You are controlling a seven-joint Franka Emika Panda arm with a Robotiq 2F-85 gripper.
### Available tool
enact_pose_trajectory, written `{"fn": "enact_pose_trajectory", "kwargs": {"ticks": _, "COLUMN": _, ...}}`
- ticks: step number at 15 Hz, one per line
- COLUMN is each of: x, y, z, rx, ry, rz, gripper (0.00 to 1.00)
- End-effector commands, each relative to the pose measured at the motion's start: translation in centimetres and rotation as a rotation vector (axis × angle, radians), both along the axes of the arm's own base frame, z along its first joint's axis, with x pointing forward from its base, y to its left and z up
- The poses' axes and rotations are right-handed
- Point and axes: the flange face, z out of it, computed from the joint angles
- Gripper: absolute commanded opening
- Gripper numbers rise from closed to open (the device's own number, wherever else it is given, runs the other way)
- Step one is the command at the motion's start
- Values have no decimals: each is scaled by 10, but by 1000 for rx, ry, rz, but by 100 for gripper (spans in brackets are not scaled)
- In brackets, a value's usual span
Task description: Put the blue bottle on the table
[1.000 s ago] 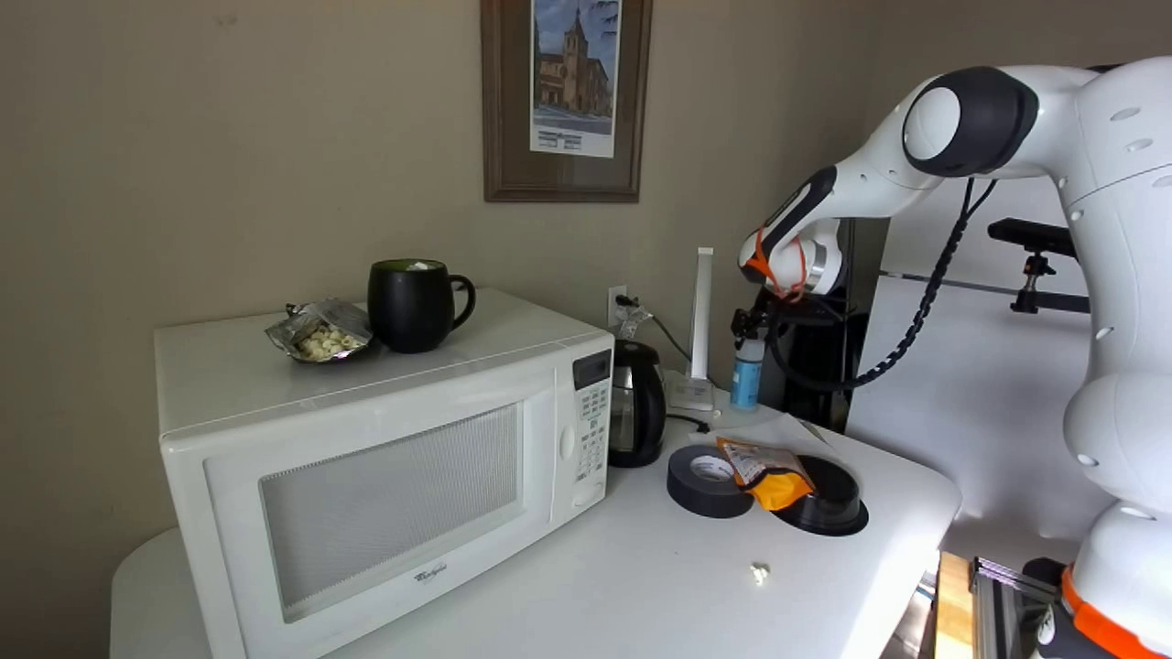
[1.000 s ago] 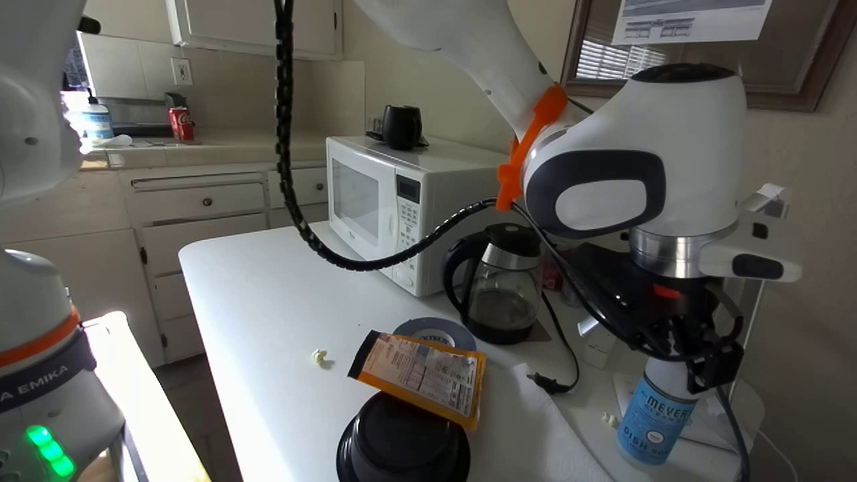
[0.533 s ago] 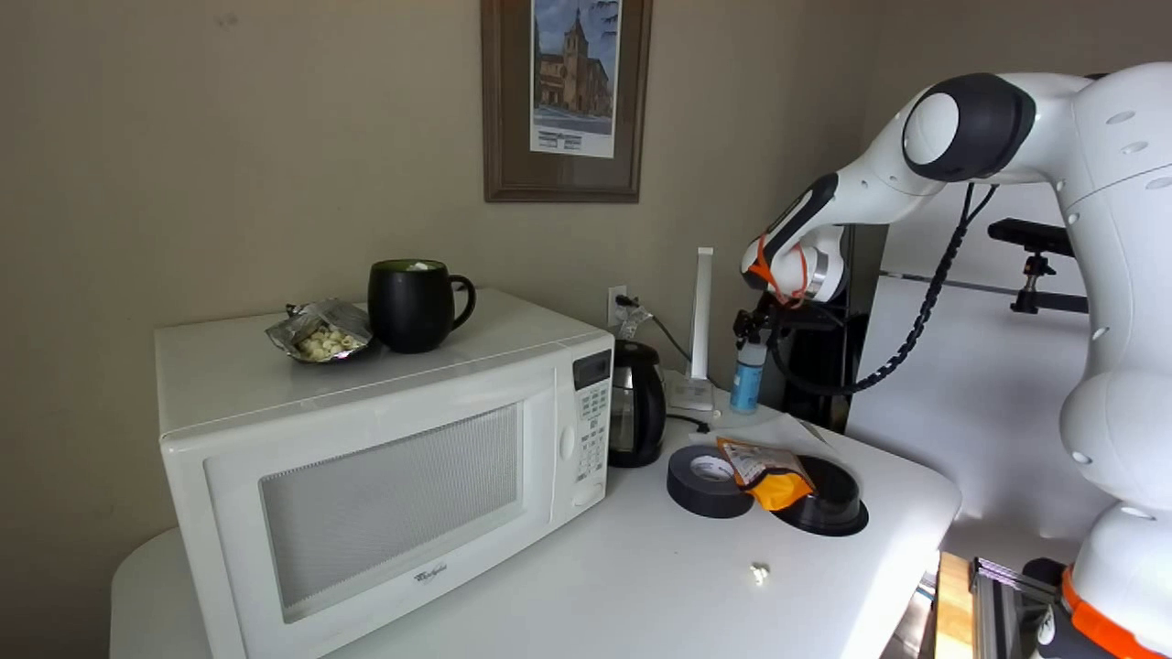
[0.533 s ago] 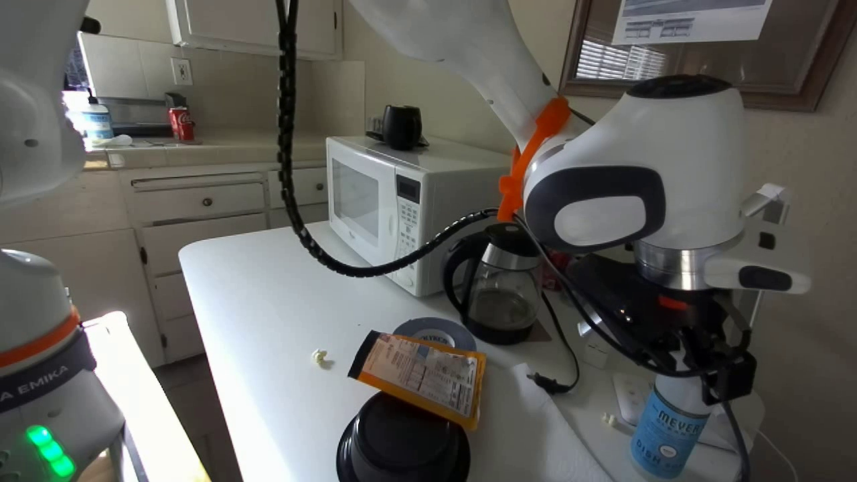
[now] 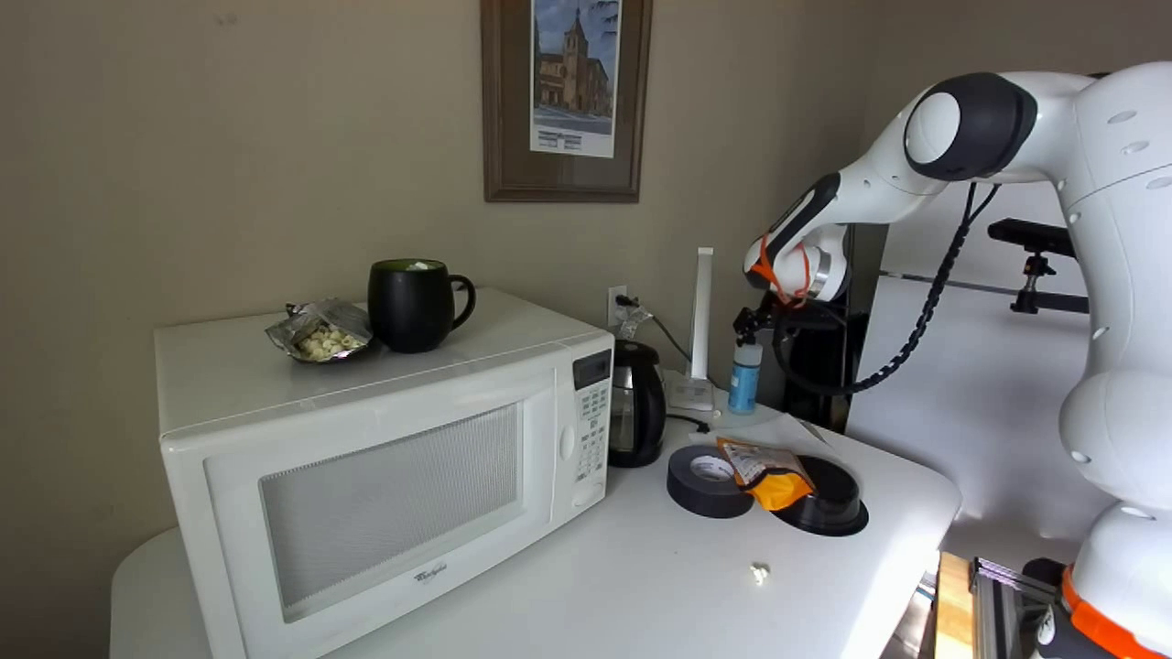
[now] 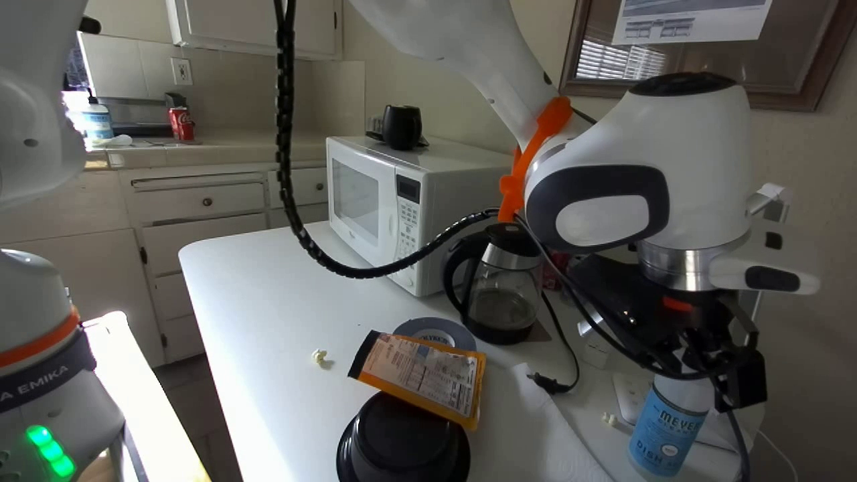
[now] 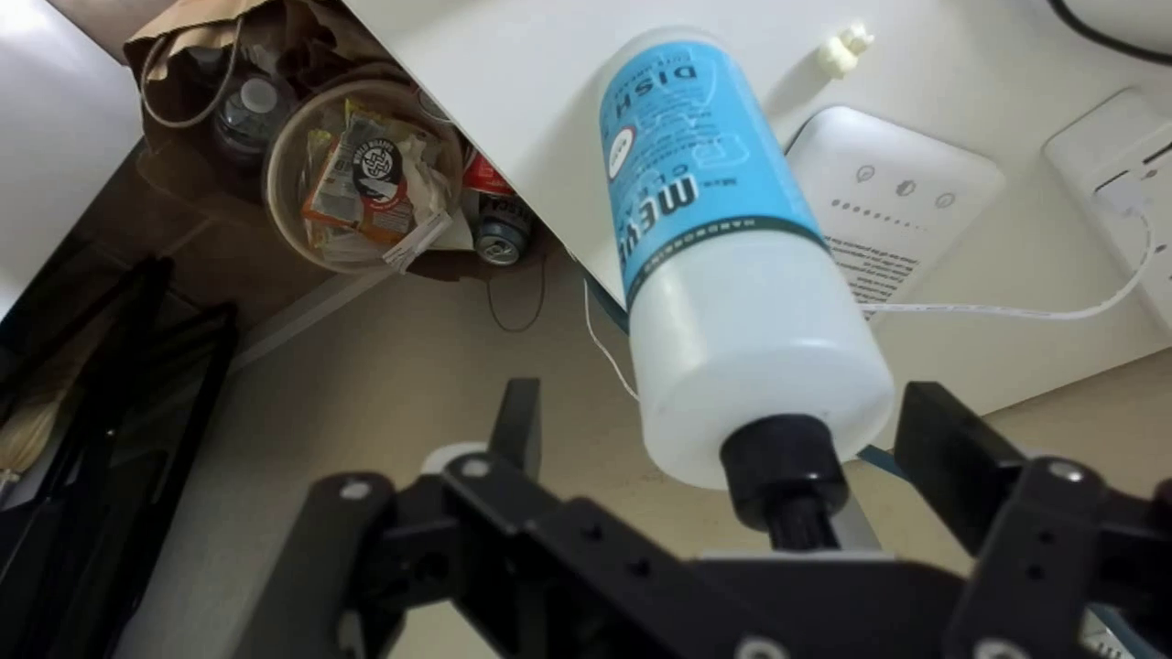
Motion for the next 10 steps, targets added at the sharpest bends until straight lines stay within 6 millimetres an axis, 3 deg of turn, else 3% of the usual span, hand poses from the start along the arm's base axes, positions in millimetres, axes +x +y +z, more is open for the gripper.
{"fn": "enact_pose_trajectory", "kwargs": {"ticks": 1, "x": -23, "y": 12, "z": 32, "rx": -17, "ry": -22, "rz": 67, "gripper": 100}}
{"fn": "enact_pose_trajectory", "kwargs": {"ticks": 6, "x": -52, "y": 37, "z": 74, "rx": -17, "ry": -32, "rz": 291, "gripper": 100}}
{"fn": "enact_pose_trajectory", "kwargs": {"ticks": 10, "x": -99, "y": 54, "z": 84, "rx": -58, "ry": 58, "rz": 490, "gripper": 100}}
